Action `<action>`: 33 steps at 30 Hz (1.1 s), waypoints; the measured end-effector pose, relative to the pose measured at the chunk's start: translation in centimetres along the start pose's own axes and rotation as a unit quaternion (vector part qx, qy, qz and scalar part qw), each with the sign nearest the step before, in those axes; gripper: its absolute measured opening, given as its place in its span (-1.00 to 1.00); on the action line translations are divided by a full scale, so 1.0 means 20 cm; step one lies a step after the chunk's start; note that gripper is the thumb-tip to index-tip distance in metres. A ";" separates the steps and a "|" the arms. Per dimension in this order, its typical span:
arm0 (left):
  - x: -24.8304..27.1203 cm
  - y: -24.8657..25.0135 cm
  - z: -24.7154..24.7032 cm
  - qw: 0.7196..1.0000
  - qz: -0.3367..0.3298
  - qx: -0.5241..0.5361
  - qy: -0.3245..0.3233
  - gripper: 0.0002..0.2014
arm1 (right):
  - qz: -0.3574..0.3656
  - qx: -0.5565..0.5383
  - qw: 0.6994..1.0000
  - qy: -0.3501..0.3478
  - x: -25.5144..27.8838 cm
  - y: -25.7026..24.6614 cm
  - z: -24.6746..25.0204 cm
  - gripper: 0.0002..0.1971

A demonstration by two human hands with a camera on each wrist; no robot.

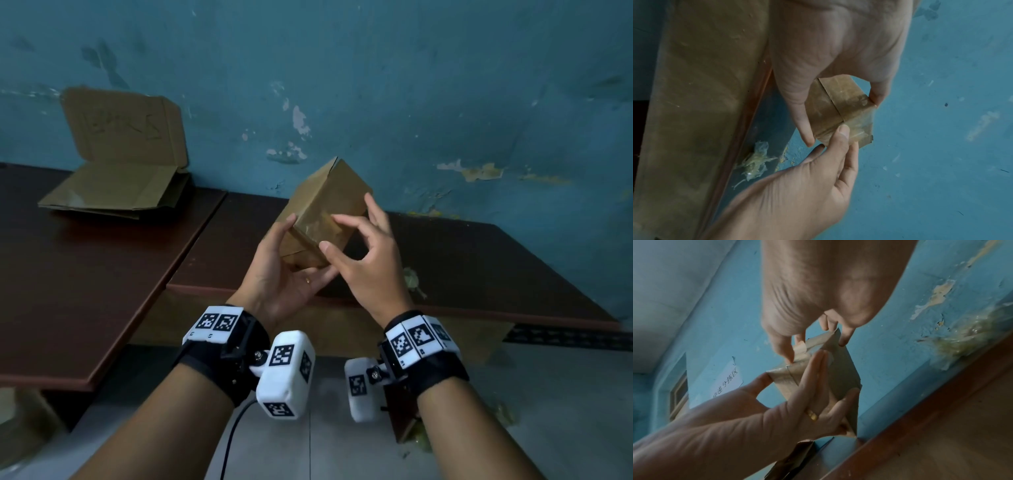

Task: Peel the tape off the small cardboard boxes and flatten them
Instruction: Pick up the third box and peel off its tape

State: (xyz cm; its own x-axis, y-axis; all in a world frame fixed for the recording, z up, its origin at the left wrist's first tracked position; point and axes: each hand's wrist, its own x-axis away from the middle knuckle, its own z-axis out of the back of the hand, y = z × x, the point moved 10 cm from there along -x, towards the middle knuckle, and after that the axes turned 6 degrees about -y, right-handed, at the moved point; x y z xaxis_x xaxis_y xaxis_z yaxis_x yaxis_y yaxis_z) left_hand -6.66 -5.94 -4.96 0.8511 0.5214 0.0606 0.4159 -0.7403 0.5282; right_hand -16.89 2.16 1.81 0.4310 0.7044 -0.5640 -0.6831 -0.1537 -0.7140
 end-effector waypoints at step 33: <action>0.05 0.23 -0.09 0.862 -0.221 -0.454 -0.038 -0.85 | 0.004 -0.072 0.994 0.084 -0.05 -0.10 0.08 -0.95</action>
State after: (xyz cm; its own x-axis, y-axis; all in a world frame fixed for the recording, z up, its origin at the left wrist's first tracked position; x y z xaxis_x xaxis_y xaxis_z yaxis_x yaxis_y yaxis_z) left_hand -4.40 -8.04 -0.91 0.7060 0.6131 -0.3545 0.3119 0.1803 0.9329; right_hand -16.99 2.87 4.53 0.5264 0.5786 -0.6230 -0.6009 -0.2652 -0.7540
